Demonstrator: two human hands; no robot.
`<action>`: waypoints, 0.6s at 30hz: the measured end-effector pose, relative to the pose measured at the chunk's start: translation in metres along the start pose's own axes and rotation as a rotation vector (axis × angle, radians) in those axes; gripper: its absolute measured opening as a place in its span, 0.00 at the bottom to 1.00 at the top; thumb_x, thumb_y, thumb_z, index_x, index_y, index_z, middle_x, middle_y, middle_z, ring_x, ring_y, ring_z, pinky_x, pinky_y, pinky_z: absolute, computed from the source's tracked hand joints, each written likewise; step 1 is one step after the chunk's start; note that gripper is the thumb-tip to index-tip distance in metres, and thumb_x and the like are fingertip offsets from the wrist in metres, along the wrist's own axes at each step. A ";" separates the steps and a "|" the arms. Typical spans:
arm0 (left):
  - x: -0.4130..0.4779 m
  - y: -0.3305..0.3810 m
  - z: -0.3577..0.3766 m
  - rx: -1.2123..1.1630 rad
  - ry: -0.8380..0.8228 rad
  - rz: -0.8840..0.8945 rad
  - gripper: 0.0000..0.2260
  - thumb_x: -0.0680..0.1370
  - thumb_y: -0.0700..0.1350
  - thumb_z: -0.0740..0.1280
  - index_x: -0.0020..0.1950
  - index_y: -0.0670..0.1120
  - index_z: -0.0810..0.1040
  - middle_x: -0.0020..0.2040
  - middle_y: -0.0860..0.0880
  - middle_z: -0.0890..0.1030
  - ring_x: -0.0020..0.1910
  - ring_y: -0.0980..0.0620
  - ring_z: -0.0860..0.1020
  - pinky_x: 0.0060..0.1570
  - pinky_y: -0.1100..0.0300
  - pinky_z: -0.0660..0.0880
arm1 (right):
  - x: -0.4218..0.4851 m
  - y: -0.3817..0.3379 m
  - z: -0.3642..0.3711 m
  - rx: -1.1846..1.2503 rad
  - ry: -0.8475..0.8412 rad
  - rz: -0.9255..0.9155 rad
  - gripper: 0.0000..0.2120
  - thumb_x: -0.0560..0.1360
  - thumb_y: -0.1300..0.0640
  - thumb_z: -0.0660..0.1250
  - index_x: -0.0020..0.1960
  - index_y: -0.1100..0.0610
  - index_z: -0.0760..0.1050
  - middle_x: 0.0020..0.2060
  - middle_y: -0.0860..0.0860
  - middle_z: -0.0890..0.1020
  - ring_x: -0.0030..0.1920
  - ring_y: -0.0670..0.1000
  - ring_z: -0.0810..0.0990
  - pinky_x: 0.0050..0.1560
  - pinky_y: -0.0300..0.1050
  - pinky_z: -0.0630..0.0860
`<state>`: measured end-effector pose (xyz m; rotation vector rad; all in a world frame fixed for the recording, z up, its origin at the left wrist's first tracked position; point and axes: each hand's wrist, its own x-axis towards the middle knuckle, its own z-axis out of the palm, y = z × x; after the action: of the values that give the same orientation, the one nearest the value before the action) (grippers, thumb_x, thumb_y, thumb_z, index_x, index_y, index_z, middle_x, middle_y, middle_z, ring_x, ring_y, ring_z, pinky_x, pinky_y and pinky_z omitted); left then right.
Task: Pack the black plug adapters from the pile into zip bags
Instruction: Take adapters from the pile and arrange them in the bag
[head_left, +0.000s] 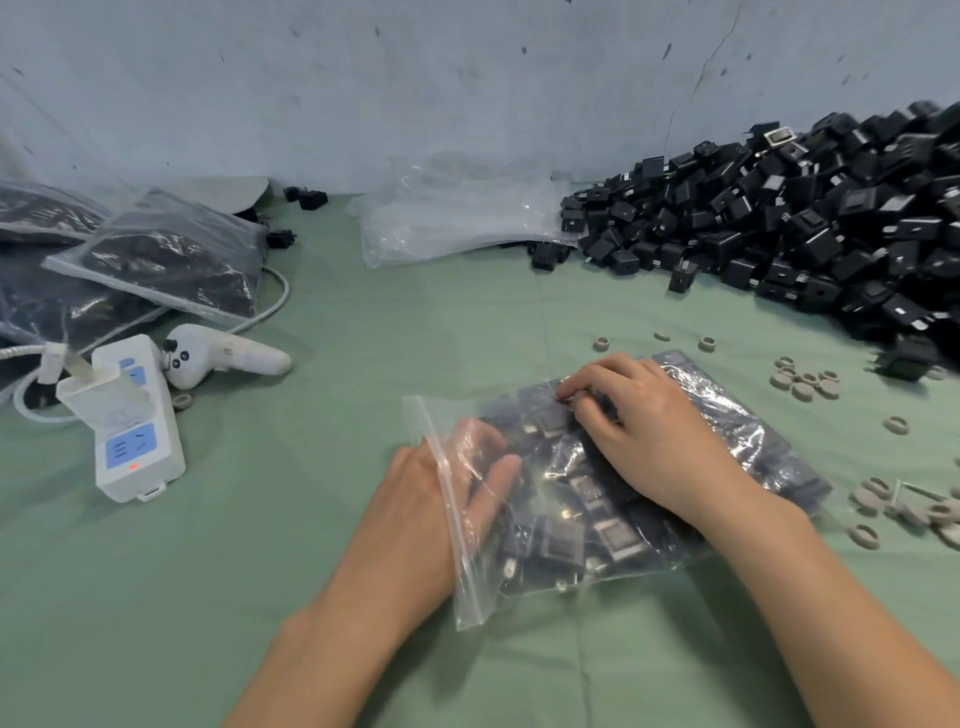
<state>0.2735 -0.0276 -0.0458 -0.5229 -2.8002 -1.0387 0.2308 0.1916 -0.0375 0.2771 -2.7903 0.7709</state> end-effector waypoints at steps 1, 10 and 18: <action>0.000 0.000 0.001 0.005 0.018 0.011 0.07 0.80 0.62 0.58 0.51 0.61 0.70 0.43 0.61 0.76 0.45 0.54 0.76 0.51 0.53 0.74 | 0.000 0.000 0.000 0.001 0.002 0.001 0.11 0.82 0.53 0.59 0.57 0.48 0.80 0.56 0.43 0.77 0.58 0.48 0.70 0.65 0.51 0.67; -0.005 -0.014 -0.013 0.019 -0.155 0.045 0.11 0.77 0.63 0.63 0.59 0.66 0.69 0.56 0.66 0.73 0.56 0.59 0.74 0.58 0.53 0.74 | -0.001 0.000 0.000 0.008 0.000 0.005 0.12 0.82 0.53 0.59 0.57 0.49 0.80 0.56 0.44 0.78 0.59 0.49 0.70 0.65 0.51 0.67; 0.005 -0.014 -0.009 0.080 -0.162 0.112 0.14 0.78 0.59 0.67 0.64 0.65 0.74 0.58 0.68 0.74 0.58 0.63 0.74 0.59 0.62 0.73 | -0.002 0.000 0.000 0.008 0.006 0.006 0.12 0.81 0.54 0.59 0.57 0.48 0.80 0.56 0.44 0.78 0.58 0.49 0.70 0.64 0.51 0.67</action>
<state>0.2639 -0.0424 -0.0463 -0.7773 -2.8960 -0.8960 0.2329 0.1917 -0.0380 0.2678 -2.7841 0.7826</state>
